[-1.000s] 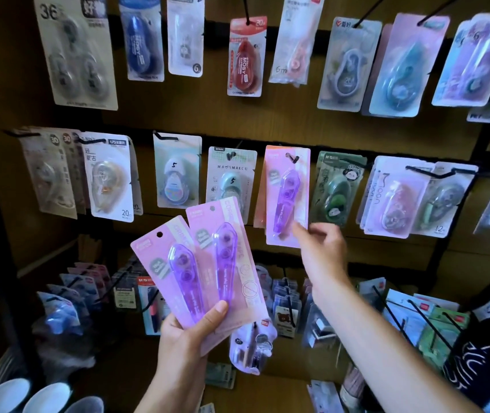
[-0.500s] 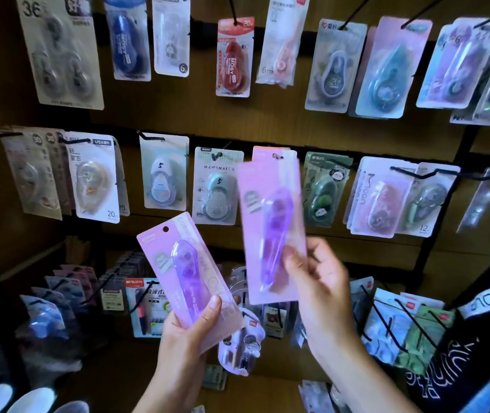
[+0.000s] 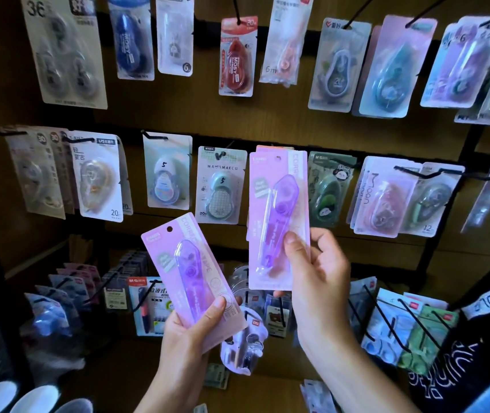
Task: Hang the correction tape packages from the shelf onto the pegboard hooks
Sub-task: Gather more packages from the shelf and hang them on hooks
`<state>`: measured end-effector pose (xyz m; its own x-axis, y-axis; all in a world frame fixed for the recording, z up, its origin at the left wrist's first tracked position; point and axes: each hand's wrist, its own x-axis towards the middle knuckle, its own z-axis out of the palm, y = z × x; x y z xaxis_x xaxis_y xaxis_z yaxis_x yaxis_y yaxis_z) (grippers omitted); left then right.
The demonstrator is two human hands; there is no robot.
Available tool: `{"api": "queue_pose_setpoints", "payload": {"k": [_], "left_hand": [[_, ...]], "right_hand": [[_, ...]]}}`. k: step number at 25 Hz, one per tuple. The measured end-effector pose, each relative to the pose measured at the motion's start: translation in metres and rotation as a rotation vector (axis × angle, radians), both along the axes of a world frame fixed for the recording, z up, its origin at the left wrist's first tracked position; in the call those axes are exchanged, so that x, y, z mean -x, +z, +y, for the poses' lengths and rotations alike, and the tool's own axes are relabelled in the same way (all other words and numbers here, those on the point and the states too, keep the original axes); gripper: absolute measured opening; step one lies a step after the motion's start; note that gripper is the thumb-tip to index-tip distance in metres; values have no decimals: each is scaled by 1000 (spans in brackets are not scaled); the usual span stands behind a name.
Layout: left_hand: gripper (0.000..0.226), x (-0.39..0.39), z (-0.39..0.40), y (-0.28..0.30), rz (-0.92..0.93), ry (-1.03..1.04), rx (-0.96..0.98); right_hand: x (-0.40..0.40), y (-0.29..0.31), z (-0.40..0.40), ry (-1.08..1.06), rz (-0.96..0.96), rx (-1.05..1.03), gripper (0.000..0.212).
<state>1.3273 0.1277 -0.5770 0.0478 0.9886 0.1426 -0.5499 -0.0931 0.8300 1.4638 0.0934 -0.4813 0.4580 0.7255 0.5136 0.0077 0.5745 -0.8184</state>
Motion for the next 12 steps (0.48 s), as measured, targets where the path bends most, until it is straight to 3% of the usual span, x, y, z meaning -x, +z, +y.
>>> {"api": "queue_pose_setpoints", "payload": {"k": [3,8,12], "left_hand": [[73,4,-4,4,-28,-30,-6],[93,6,-4,5,-18,-7,0],[101,5,-6,4,-67,-27,-11]], "right_hand": [[-2,1,2,-44,67,-4,8],[-3,7,19,-24,-21,180,6],[-11,26,68,-110,-52,378,19]]}}
